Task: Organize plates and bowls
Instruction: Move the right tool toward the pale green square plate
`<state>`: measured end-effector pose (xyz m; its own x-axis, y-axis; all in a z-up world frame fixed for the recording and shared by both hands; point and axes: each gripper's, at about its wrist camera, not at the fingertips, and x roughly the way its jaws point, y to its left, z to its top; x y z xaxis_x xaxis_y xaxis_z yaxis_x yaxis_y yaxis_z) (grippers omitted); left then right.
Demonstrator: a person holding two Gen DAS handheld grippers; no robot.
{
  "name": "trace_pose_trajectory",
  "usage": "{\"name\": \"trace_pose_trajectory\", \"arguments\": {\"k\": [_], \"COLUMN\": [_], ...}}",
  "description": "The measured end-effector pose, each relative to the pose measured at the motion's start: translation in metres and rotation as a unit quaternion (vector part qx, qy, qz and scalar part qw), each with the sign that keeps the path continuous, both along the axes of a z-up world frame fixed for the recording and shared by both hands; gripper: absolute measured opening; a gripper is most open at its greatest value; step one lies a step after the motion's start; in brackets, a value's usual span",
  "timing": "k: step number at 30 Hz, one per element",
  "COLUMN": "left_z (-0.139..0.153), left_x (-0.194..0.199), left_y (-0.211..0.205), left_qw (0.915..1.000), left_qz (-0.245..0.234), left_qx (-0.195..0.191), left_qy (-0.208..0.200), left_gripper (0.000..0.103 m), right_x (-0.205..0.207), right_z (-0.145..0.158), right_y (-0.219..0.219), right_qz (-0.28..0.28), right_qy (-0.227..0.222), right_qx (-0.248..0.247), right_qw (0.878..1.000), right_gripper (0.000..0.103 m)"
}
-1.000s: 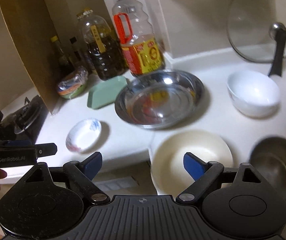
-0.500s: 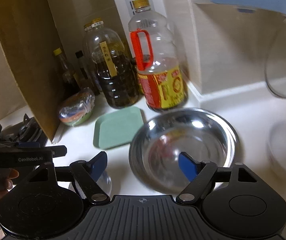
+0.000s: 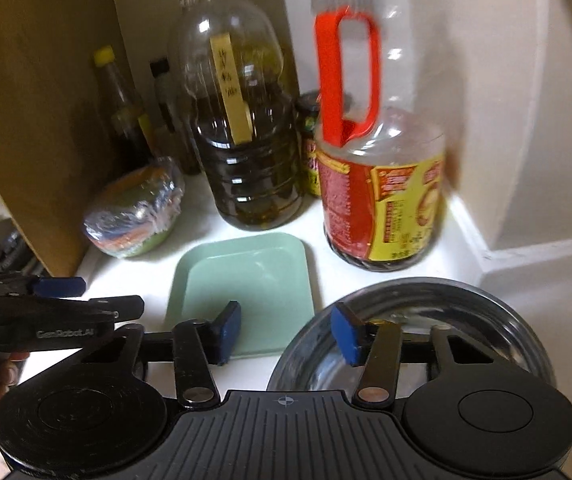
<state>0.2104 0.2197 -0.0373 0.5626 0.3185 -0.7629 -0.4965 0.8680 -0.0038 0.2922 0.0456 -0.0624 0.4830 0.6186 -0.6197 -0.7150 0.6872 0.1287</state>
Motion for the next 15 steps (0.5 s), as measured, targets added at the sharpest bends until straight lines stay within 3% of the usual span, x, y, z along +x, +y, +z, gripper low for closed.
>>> {"name": "trace_pose_trajectory", "arguments": {"k": [15], "left_z": [-0.025], "left_x": [0.027], "left_y": [0.02], "left_qw": [0.9993], "left_qz": [-0.015], "left_qx": [-0.032], "left_qy": [0.007], "left_gripper": [0.067], "right_x": [0.055], "right_z": [-0.036], "right_y": [0.059], "right_qz": [0.017], "right_qy": [0.015], "right_qx": [-0.065], "right_qw": [0.998], "right_gripper": [0.034]}}
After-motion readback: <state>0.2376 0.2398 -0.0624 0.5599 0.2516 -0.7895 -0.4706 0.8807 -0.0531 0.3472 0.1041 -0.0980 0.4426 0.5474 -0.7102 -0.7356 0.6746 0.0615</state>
